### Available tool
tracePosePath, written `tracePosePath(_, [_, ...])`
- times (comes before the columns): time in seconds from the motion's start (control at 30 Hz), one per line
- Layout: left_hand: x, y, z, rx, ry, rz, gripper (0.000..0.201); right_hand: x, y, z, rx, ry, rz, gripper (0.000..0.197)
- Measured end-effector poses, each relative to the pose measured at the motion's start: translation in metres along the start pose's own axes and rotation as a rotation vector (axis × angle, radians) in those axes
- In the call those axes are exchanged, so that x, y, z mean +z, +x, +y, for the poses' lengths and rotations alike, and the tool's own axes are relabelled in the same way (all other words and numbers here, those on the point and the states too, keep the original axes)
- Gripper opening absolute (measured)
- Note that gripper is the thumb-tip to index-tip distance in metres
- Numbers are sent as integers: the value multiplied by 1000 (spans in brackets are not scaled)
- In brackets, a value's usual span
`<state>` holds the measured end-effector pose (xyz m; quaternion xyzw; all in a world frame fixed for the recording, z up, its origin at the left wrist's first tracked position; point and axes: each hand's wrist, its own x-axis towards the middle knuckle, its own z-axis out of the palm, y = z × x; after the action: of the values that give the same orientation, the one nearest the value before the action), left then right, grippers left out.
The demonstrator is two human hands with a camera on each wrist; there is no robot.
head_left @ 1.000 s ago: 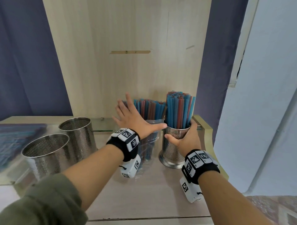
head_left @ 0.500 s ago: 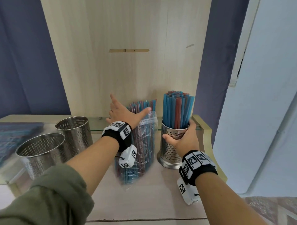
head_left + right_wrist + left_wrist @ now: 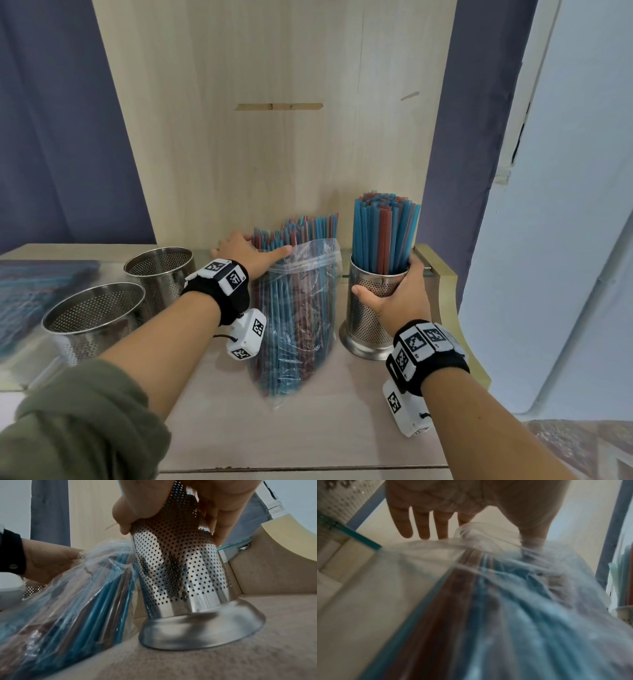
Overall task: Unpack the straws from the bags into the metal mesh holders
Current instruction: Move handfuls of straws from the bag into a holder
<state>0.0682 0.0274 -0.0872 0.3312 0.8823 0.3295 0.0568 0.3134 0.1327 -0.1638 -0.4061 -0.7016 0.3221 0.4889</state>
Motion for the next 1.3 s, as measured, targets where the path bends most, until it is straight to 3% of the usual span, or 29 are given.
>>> tracePosePath(0.2, [-5,-6,3,-3,276,-81,114,0,0,0,8,-2,3,113])
tracePosePath(0.27, [-2,-5,3,12,237,-128,112,0,0,0,2,-10,10,112])
tracePosePath(0.4, [4,1,0,3,76,-100,87,0,0,-3,-2,-4,11,111])
tracePosePath(0.57, [6,11,-1,-9,-280,-130,61,-2,-1,-4,-8,-5,14,107])
tracePosePath(0.73, [-7,14,11,-24,-148,-232,63,-2,-2,-6,4,-2,7,108])
tracePosePath(0.83, [-17,18,23,33,-104,-287,46,-2,-2,-5,5,-3,5,110])
tracePosePath(0.9, [-25,18,30,91,-115,-275,31,-3,-2,-5,5,-1,6,109])
tracePosePath(1.0, [-33,19,39,135,-112,-205,31,-3,-3,-6,-1,0,10,107])
tracePosePath(1.1, [-34,22,43,178,-232,-79,29,-3,-2,-6,1,2,7,107])
tracePosePath(1.23, [-30,27,49,231,-631,-110,19,-2,-1,-4,5,-6,3,107])
tracePosePath(1.3, [-33,29,55,244,-711,-58,25,-1,-1,-3,4,-7,-2,108])
